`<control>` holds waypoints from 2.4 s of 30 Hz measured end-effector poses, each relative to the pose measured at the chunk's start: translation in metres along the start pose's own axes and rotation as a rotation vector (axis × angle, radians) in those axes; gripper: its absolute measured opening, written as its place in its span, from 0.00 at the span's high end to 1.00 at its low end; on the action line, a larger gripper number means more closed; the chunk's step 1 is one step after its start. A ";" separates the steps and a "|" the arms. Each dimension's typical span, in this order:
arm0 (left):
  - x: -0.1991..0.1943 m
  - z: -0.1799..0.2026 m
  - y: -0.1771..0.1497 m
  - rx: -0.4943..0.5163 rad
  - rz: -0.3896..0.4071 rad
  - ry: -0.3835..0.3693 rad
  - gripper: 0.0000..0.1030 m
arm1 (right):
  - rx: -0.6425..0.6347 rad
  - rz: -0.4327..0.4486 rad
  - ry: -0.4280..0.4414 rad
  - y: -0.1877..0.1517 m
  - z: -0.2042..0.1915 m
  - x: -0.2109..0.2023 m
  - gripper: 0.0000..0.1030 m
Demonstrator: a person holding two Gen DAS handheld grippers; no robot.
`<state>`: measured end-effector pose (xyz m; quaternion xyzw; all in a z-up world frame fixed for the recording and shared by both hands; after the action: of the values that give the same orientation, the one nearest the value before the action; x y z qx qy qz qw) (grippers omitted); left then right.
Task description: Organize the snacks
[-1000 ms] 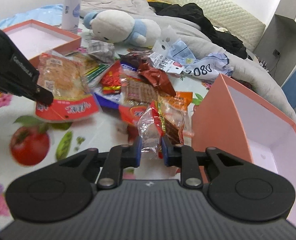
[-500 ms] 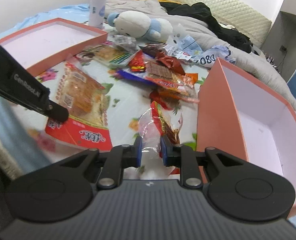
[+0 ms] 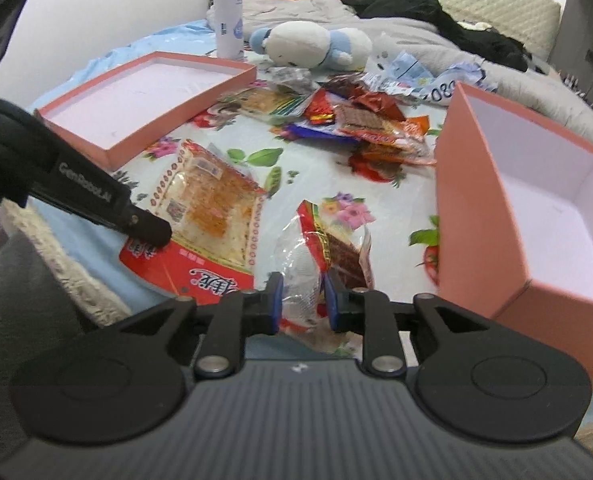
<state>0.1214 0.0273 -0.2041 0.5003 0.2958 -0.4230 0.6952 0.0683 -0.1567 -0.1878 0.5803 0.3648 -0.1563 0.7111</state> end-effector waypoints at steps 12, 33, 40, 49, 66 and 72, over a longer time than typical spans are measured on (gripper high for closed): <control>-0.013 -0.002 0.006 0.039 0.048 0.112 0.30 | 0.128 0.065 0.088 0.003 0.010 -0.011 0.37; 0.079 -0.001 0.044 0.144 0.036 0.204 0.14 | 0.092 -0.049 -0.037 -0.014 0.022 0.061 0.18; 0.083 0.004 0.037 0.201 0.072 0.210 0.26 | 0.111 -0.051 0.010 -0.018 0.026 0.069 0.15; 0.079 0.014 0.036 0.201 0.094 0.194 0.60 | 0.113 -0.044 0.011 -0.011 0.025 0.066 0.43; 0.005 0.016 0.043 0.105 0.203 0.120 0.83 | 0.191 0.103 -0.014 0.023 0.034 -0.009 0.46; -0.042 0.033 0.045 0.111 0.269 0.084 0.83 | 0.225 0.185 -0.058 0.040 0.041 -0.051 0.46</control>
<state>0.1412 0.0147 -0.1386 0.5901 0.2310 -0.3205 0.7041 0.0734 -0.1946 -0.1209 0.6827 0.2693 -0.1466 0.6632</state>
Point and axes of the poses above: each gripper's, at about its wrist camera, not at the fingertips, and x roughly the way its jaws point, z to its right, y to its top, the point moved 2 cm from there along x, roughly the way its jaws point, and after that the axes turned 2 degrees about z, right-handed, at the moved point
